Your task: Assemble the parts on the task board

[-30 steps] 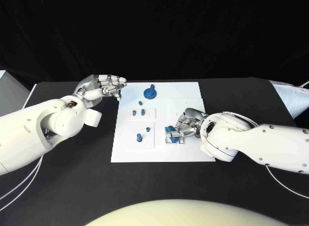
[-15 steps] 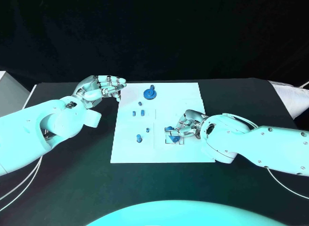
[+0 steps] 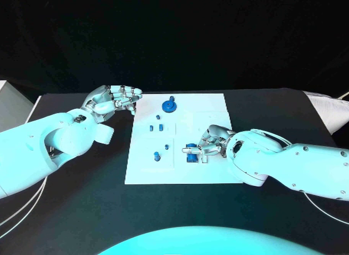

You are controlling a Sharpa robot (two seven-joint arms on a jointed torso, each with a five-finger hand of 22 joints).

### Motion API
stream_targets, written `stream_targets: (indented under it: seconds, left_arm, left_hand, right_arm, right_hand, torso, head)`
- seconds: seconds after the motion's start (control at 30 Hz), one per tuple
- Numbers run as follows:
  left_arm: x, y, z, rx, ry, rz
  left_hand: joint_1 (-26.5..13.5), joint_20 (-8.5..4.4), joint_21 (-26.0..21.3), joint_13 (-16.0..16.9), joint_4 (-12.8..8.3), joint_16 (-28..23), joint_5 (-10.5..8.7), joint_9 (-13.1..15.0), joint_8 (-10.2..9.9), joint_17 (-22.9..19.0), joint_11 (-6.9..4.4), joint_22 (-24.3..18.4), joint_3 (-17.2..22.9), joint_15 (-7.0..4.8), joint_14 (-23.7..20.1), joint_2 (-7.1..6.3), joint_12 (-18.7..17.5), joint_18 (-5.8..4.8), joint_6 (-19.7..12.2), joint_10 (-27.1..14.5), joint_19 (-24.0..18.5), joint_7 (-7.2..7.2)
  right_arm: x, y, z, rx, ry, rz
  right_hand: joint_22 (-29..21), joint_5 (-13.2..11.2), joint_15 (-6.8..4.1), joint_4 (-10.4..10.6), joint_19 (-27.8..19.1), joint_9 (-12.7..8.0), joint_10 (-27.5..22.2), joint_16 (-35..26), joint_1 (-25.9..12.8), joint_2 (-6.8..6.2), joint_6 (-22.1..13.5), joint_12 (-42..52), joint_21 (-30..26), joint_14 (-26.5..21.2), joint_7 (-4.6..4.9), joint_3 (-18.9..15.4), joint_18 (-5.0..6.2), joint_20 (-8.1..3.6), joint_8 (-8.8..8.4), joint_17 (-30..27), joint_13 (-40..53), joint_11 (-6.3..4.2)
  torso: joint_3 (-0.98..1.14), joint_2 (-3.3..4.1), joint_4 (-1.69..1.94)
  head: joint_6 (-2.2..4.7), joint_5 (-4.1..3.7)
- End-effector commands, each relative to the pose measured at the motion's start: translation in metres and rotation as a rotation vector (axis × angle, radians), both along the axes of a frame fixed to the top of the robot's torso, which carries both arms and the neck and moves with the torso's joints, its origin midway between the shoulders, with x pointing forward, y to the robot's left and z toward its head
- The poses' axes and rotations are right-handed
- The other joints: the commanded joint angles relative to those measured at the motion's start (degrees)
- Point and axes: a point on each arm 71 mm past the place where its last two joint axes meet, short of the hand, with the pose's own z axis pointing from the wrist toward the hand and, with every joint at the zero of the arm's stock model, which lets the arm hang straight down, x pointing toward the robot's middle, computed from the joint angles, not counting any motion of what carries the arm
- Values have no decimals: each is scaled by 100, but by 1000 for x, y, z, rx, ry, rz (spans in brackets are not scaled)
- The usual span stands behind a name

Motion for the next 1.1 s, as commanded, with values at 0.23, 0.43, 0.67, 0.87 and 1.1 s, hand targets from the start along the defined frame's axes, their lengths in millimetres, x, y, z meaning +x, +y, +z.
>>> stream_targets:
  seconds: [0.23,0.43,0.67,0.87,1.1]
  left_arm:
    - [-1,-1,0,-5,-1,-16]
    - [-1,-1,0,-4,-1,-15]
    - [-1,-2,1,-8,-4,-15]
    - [-1,-2,1,-17,-17,-8]
    - [-5,-1,-7,-23,-7,-1]
  left_hand:
    - [-5,-9,20,-15,36,11,24,-14,-9,-9,1,-10,24,-5,39,18,20,40,-33,31,37,7]
    - [-5,-9,20,-15,36,11,24,-14,-9,-9,1,-10,24,-5,39,18,20,40,-33,31,37,7]
    - [-11,-7,18,-19,44,10,23,-18,-7,-10,2,-12,26,-3,38,20,20,40,-31,32,36,8]
    - [-114,12,-22,-28,128,17,5,-32,-8,-9,2,-39,-20,10,40,-4,29,36,-42,38,24,2]
    - [-145,16,-74,-15,176,26,-6,-44,-7,-5,-26,-80,-51,-1,32,-13,93,41,-56,149,25,-17]
  right_arm:
    - [-7,-4,6,41,-67,89]
    - [-9,-11,12,77,-125,113]
    - [-7,-39,16,151,-149,40]
    - [-2,-79,19,160,-155,-53]
    - [-2,-113,17,63,-149,-97]
  right_hand:
    - [803,55,-66,-39,321,102,441,37,1043,260,67,62,147,597,-60,243,-119,-45,222,1507,1326,-82]
    - [851,15,-83,-44,338,138,465,37,1418,281,63,103,200,597,-81,236,-131,-63,304,1507,1358,-101]
    - [906,163,-51,-64,356,90,552,37,1785,488,-109,253,262,597,-25,297,-146,-45,217,1507,1465,-58]
    - [926,-74,43,-61,356,-59,588,37,2138,406,-372,316,269,597,114,458,-150,25,-83,1507,1508,58]
    - [908,139,55,-60,338,-99,551,37,2370,207,-192,253,220,597,105,568,-138,58,-133,1507,1467,60]
  torso:
    - [-2,0,1]
    - [3,-4,-4]
    - [-3,-9,1]
    - [-9,-14,-6]
    - [-5,-6,-24]
  head:
    - [-4,10]
    - [15,12]
    - [36,-27]
    - [64,-67]
    - [65,-122]
